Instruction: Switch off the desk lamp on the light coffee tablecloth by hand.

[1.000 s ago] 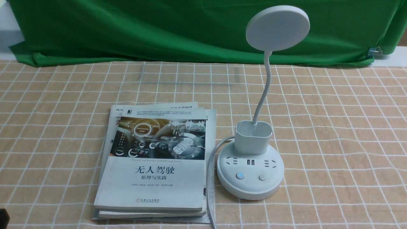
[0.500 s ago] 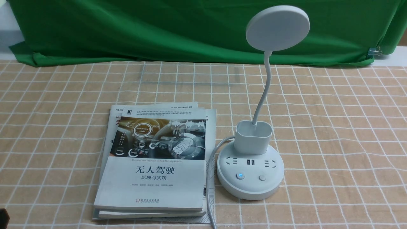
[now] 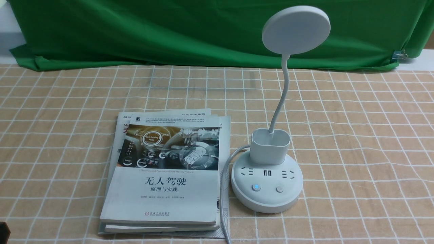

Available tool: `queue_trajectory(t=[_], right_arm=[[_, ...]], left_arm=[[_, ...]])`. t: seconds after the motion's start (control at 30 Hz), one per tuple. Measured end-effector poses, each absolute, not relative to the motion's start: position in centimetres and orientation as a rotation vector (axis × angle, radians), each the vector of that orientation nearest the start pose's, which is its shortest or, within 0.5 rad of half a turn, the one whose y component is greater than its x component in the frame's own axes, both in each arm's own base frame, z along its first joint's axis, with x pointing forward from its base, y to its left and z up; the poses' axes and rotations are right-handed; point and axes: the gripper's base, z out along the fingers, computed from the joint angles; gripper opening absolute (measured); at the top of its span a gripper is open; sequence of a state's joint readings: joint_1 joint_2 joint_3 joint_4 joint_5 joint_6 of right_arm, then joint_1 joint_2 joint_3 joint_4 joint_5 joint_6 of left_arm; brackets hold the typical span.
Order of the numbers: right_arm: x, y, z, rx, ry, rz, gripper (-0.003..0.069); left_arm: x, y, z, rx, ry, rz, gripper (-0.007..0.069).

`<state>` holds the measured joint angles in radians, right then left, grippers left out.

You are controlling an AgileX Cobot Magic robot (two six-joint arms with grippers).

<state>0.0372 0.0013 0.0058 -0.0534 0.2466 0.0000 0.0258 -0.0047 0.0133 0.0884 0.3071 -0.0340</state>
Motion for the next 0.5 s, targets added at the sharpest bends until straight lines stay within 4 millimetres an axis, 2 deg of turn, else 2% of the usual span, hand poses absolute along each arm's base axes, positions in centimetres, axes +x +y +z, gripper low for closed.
queue_trajectory(t=[0.5], right_arm=[[5.56, 0.09, 18.88, -0.068, 1.736, -0.022, 0.0147]], left_arm=[[5.42, 0.38, 18.13, 0.003, 1.799, 0.078, 0.0004]])
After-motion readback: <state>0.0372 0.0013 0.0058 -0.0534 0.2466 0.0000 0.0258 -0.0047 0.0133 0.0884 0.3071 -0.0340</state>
